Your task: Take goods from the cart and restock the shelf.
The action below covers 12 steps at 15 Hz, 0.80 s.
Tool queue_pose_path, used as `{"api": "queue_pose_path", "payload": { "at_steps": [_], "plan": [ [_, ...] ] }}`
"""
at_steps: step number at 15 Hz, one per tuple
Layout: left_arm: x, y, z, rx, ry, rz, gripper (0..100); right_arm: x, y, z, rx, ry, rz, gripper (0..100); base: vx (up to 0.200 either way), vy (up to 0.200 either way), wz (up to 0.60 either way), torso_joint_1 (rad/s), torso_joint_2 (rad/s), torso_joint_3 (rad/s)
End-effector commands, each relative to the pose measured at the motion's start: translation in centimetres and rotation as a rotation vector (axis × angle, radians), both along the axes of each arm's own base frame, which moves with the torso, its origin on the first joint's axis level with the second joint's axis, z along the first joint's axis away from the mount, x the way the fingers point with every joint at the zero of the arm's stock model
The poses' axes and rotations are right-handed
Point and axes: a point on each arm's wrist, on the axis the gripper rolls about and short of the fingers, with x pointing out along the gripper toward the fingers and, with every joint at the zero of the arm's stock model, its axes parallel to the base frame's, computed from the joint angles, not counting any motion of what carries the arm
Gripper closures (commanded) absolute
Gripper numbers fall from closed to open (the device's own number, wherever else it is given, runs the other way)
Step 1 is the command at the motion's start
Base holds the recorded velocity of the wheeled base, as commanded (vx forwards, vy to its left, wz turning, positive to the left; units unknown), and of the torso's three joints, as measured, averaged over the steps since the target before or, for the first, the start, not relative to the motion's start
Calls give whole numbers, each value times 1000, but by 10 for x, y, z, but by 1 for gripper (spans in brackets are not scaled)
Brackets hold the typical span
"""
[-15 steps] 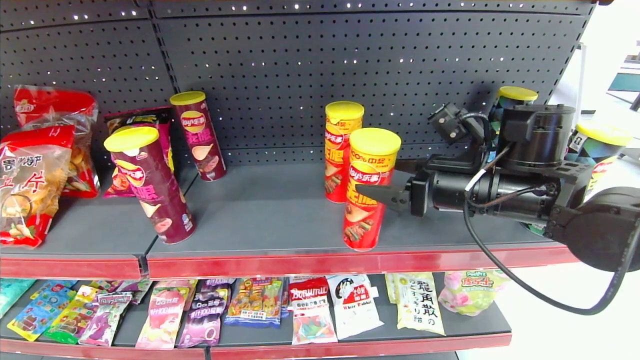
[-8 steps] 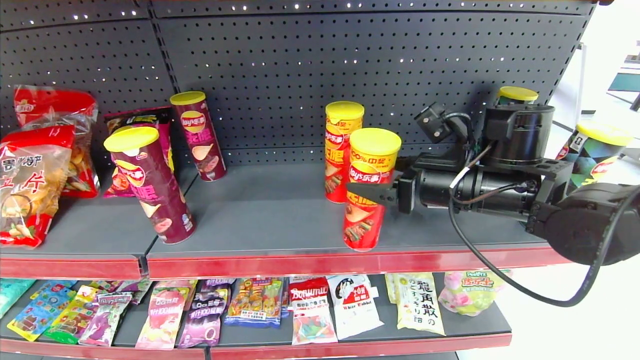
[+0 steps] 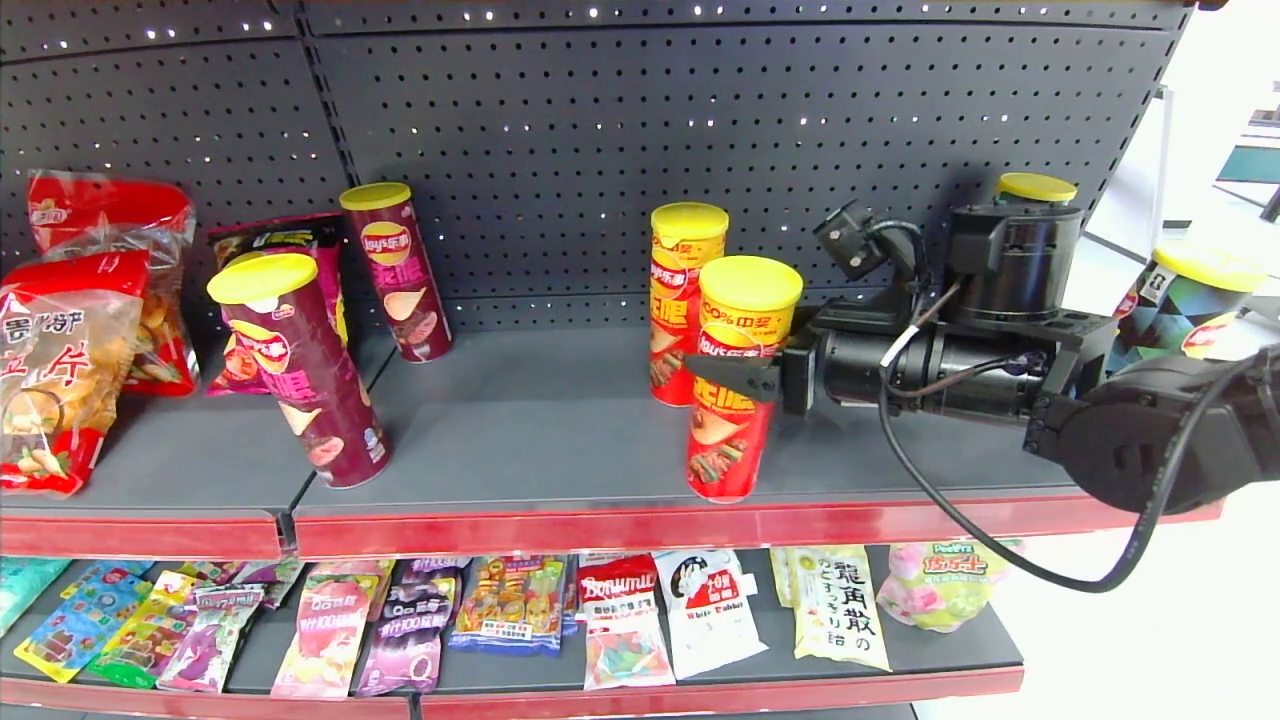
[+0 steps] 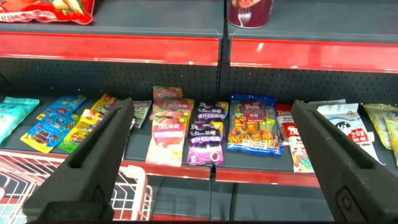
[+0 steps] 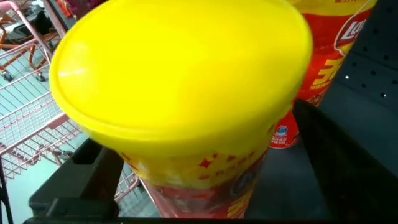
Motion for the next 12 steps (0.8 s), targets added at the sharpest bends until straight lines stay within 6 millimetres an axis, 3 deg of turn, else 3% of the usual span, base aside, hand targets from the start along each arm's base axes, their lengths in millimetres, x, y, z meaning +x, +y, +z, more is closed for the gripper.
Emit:
{"api": "queue_pose_path", "payload": {
  "at_steps": [1,4,8,12],
  "plan": [
    [0,0,0,0,1,1,0,1,1,-1,1,-1,2,100,0,0,0,0,0,0],
    [0,0,0,0,1,1,0,-2,4,-3,-2,3,19,100,0,0,0,0,0,0],
    [0,0,0,0,1,1,0,3,11,18,50,-91,150,100,0,0,0,0,0,0],
    [0,0,0,0,1,1,0,8,18,8,35,-111,338,100,0,0,0,0,0,0]
  ]
}}
